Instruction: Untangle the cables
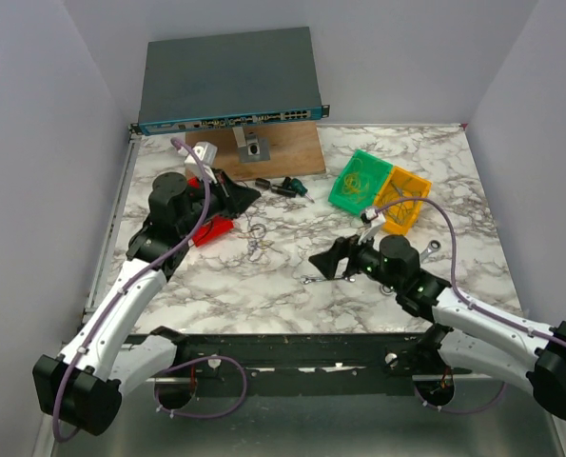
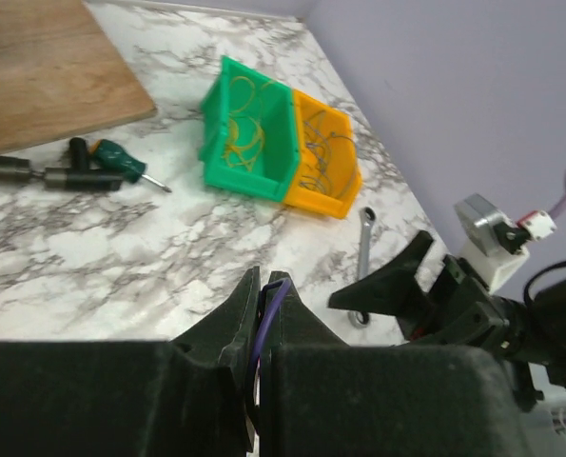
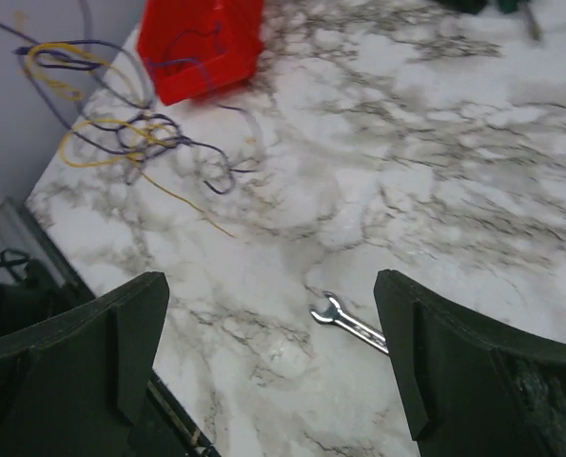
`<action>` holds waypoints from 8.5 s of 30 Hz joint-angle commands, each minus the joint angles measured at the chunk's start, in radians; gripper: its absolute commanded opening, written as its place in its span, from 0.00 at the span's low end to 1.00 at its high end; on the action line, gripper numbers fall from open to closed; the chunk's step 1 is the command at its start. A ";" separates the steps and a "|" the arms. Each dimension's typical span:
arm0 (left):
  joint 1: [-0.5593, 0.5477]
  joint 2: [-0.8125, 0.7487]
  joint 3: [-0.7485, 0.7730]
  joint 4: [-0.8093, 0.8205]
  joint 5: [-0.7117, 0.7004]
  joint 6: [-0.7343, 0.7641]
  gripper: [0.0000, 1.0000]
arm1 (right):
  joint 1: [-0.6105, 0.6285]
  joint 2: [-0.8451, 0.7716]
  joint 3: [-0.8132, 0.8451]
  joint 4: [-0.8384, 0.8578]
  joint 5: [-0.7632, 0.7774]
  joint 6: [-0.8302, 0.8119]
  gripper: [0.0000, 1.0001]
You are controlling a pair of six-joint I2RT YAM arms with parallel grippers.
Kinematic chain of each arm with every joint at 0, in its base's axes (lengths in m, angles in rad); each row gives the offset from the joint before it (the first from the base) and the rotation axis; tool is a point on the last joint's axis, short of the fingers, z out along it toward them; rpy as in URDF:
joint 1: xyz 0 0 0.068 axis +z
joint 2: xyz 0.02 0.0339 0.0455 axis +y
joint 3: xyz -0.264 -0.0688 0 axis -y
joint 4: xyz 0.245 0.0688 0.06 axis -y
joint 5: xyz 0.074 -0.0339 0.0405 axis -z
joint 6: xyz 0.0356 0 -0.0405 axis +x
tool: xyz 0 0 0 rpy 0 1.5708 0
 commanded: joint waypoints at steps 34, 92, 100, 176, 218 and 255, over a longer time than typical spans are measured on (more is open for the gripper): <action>0.043 -0.035 0.106 -0.029 0.015 -0.140 0.00 | 0.018 -0.112 -0.001 -0.271 0.634 0.280 0.01; -0.303 0.133 0.385 0.009 0.285 -0.055 0.00 | 0.097 0.345 0.226 0.533 -0.434 -0.174 0.66; -0.302 0.179 0.656 -0.130 0.189 0.048 0.00 | 0.114 0.543 0.032 0.731 -0.223 0.052 0.16; 0.314 0.282 0.336 -0.179 -0.360 -0.004 0.00 | 0.113 0.037 0.109 -0.070 0.080 0.008 0.83; 0.320 0.280 0.891 -0.423 -0.139 -0.008 0.00 | 0.113 -0.009 0.098 -0.079 0.053 0.013 0.82; 0.334 0.412 0.143 -0.071 -0.580 -0.031 0.00 | 0.113 -0.071 0.097 -0.148 0.086 -0.001 0.82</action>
